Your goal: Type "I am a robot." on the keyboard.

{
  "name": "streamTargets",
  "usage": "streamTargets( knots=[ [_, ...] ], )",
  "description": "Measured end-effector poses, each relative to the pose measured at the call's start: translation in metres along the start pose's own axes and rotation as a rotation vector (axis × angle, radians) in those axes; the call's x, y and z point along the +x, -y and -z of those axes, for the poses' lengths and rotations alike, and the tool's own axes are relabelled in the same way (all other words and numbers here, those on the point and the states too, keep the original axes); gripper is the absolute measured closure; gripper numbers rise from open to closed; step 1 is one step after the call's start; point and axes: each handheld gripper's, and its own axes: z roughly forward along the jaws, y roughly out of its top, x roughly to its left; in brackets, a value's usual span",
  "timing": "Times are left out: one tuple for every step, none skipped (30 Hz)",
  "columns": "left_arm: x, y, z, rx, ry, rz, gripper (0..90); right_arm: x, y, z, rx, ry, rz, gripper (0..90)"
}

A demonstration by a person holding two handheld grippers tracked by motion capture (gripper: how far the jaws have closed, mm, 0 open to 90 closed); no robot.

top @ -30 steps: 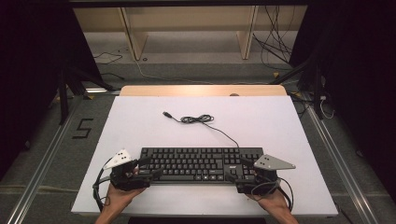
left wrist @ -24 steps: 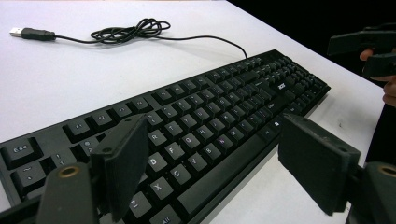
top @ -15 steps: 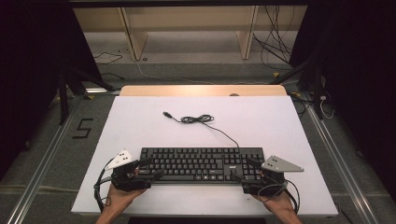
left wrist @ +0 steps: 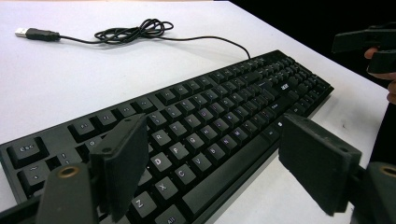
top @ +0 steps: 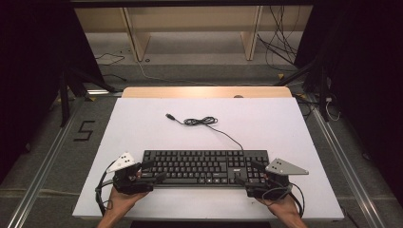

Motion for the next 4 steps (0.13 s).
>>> streamTargets(
  knots=[
    [0.0000, 0.0000, 0.0000, 0.000, 0.000, 0.000, 23.8, 0.0001, -0.0001, -0.0001, 0.000, 0.000, 0.001, 20.3],
    [0.0001, 0.0000, 0.0000, 0.001, 0.000, -0.001, 23.8, 0.0002, -0.0001, -0.0001, -0.001, 0.000, 0.001, 20.3],
    [0.0001, 0.0000, 0.0000, 0.001, -0.001, -0.001, 23.8, 0.0003, -0.0001, -0.0001, 0.000, 0.000, 0.001, 20.3],
    [0.0003, 0.0000, 0.0000, 0.001, -0.001, -0.001, 23.8, 0.0005, -0.0002, -0.0002, 0.001, -0.001, 0.000, 20.3]
  ],
)
